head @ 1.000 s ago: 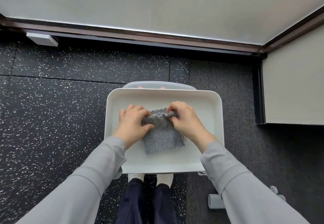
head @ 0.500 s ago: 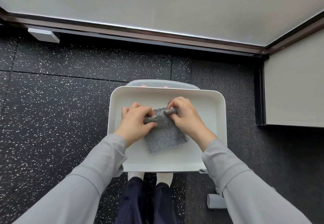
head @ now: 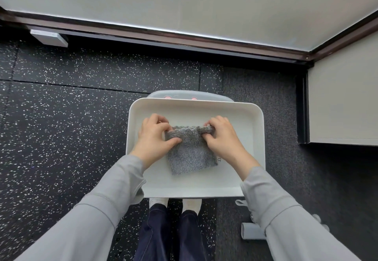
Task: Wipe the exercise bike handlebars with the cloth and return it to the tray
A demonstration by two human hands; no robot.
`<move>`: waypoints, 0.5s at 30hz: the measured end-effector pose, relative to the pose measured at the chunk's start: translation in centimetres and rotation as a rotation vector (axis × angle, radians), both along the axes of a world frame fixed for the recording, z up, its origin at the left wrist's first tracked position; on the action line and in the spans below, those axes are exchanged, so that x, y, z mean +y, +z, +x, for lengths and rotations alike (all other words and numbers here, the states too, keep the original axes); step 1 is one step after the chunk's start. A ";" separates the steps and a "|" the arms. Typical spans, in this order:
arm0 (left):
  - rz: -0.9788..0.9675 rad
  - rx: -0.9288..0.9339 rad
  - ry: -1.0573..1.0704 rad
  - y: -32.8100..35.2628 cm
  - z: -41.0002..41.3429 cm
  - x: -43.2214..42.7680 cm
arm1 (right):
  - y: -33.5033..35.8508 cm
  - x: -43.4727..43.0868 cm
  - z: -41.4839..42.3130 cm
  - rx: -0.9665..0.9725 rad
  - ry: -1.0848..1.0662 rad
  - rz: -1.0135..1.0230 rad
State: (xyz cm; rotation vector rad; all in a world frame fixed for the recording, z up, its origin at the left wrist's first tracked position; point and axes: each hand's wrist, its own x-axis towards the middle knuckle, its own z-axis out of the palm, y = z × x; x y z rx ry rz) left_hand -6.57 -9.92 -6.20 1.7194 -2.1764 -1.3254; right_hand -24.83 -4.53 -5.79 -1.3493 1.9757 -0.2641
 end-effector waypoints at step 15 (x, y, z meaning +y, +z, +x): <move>-0.064 0.115 0.145 -0.1 -2.2 2.6 | -1.2 3.0 1.8 -0.108 -0.382 -0.123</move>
